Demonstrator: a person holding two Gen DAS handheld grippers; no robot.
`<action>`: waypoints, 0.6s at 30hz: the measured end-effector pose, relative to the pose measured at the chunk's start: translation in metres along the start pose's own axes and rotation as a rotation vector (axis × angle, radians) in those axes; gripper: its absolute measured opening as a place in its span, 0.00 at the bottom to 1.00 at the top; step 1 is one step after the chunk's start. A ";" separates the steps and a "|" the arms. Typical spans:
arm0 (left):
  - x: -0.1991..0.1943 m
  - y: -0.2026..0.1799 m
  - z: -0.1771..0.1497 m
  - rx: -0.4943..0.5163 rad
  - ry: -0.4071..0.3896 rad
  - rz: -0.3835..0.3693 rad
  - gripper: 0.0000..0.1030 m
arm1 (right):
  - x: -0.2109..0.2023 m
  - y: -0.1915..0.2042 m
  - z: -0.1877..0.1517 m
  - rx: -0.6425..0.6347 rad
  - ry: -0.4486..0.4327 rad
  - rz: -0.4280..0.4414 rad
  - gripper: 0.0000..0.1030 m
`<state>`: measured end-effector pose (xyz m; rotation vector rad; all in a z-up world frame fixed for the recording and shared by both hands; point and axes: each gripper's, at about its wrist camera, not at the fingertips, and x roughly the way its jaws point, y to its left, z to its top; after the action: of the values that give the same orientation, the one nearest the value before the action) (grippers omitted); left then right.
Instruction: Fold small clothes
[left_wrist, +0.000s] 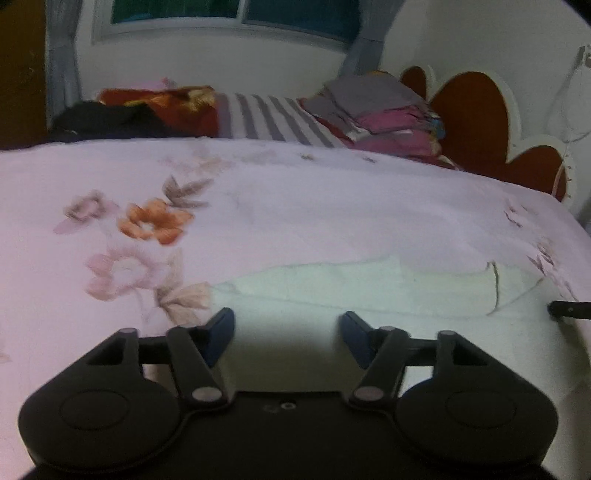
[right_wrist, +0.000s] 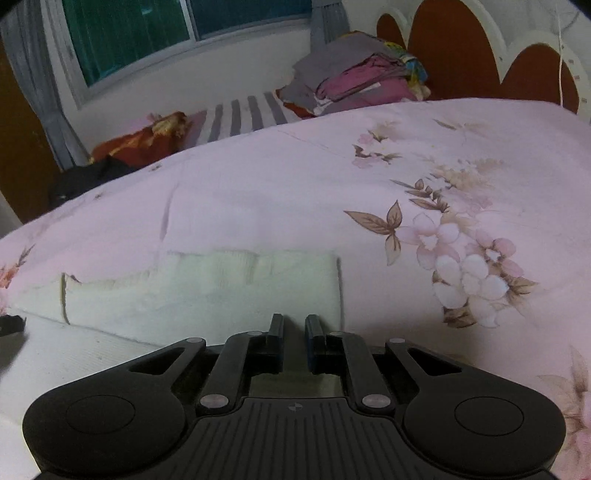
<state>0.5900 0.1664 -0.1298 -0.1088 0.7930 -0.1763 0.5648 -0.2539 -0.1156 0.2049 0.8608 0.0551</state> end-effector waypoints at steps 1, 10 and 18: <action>-0.008 -0.005 0.000 -0.005 -0.033 -0.011 0.60 | -0.008 0.005 -0.001 -0.012 -0.024 0.001 0.10; 0.001 -0.096 -0.023 0.076 -0.007 -0.129 0.59 | 0.000 0.121 -0.027 -0.130 0.034 0.278 0.10; -0.022 -0.036 -0.047 0.121 -0.022 0.030 0.58 | -0.012 0.023 -0.023 -0.037 -0.002 0.031 0.10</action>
<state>0.5367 0.1343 -0.1416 0.0153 0.7603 -0.1935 0.5403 -0.2292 -0.1163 0.1831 0.8544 0.0996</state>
